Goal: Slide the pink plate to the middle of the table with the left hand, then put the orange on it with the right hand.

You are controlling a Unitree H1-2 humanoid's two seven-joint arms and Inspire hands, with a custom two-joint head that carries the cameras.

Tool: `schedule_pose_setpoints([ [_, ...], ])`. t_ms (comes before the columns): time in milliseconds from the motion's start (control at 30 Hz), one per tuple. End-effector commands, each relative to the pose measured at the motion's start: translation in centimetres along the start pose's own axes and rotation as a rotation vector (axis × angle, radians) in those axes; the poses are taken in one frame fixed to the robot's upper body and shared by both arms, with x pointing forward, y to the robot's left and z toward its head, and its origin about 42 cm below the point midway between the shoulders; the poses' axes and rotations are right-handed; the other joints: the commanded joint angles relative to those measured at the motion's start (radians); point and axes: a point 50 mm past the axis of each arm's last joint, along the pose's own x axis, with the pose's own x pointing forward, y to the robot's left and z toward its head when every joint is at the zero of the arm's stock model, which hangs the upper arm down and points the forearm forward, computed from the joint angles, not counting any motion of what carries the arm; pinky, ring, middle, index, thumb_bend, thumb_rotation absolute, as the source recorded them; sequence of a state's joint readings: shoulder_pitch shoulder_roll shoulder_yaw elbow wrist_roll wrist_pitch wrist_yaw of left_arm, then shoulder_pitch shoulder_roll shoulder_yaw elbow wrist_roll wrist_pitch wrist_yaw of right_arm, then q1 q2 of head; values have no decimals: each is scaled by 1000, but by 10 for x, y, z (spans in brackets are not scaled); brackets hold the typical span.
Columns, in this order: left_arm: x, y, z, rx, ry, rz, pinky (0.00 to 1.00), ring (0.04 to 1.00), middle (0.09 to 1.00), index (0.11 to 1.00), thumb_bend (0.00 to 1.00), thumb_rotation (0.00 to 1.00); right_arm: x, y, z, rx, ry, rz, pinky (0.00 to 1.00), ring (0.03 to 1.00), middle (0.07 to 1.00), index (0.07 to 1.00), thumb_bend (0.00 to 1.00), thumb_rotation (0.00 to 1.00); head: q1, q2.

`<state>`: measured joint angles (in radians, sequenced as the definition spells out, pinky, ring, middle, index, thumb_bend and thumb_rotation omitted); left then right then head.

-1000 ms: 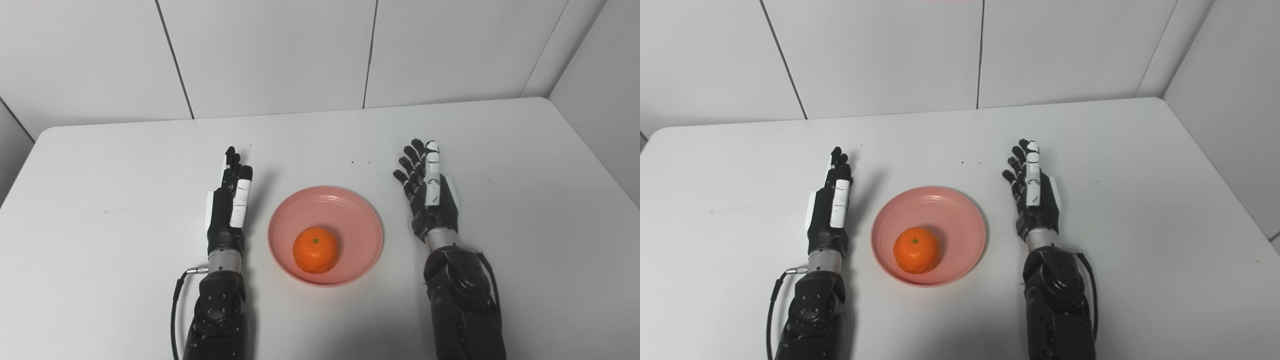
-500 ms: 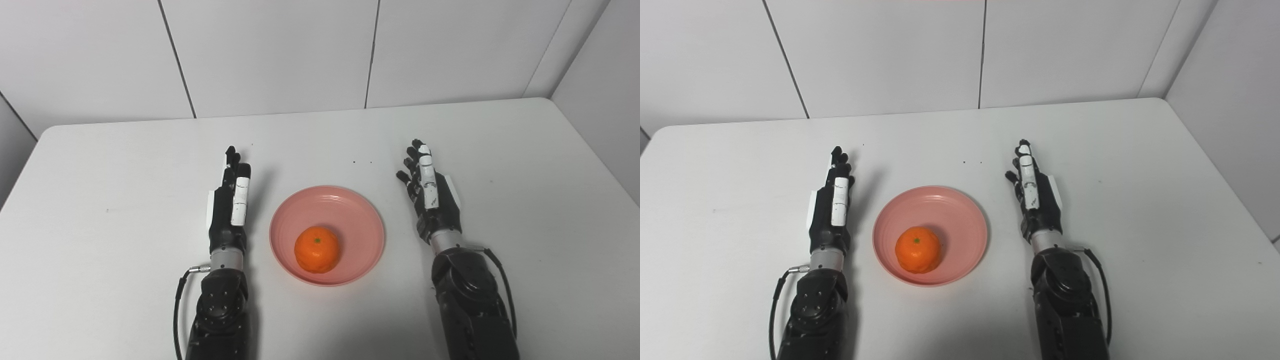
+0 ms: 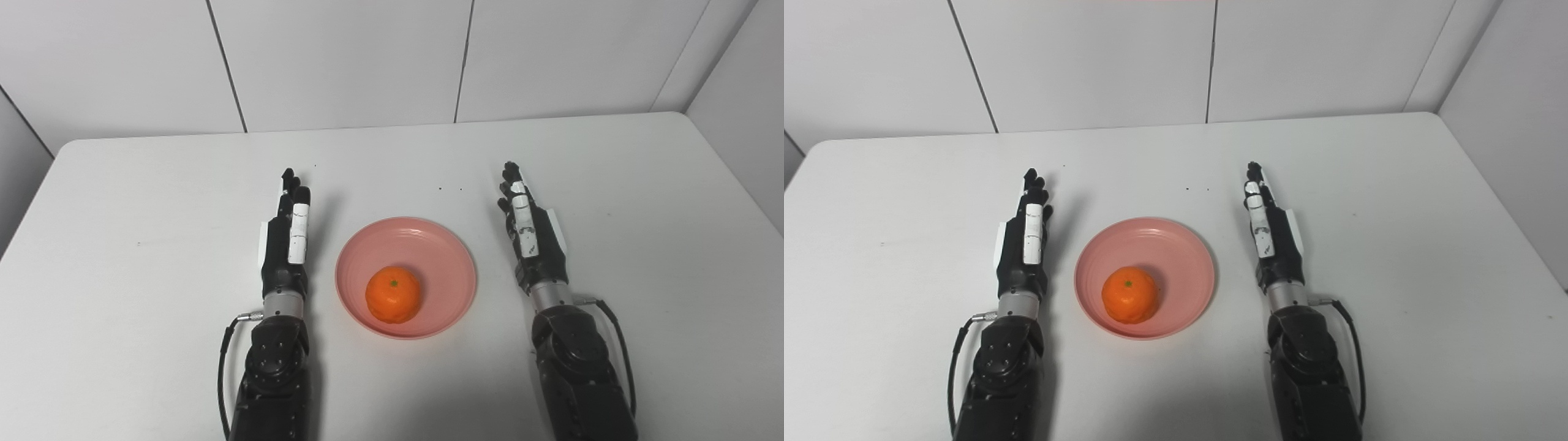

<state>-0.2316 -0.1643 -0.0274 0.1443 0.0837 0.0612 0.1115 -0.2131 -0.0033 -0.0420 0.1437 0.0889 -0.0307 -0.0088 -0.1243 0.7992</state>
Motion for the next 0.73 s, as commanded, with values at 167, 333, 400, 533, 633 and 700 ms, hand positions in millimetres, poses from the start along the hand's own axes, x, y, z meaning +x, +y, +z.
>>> schedule_pose_setpoints([
  [167,-2,-4,1,-19,10,4,1000,1000,997,1000,873,968,-6,10,-12,17,5,19,1000,992,971,954,866,1000,5,-1],
  [333,-3,-6,2,-24,14,-6,1000,1000,1000,1000,880,970,-7,10,-12,17,4,12,1000,990,964,945,858,1000,8,2],
  [400,-4,-6,1,-25,14,-7,1000,1000,1000,1000,882,968,-7,9,-12,17,2,8,1000,987,965,945,855,1000,9,2],
  [533,-5,-7,1,-27,17,-9,1000,1000,998,1000,884,965,-7,8,-11,13,-3,7,1000,989,968,946,857,1000,8,1],
  [633,-5,-8,2,-32,11,-10,1000,1000,998,1000,881,965,-6,5,-11,16,-5,8,1000,985,967,945,860,1000,8,-1],
  [700,-5,-8,2,-35,9,-10,1000,1000,997,1000,881,963,-6,4,-10,14,-6,8,1000,980,966,945,853,1000,10,-2],
])
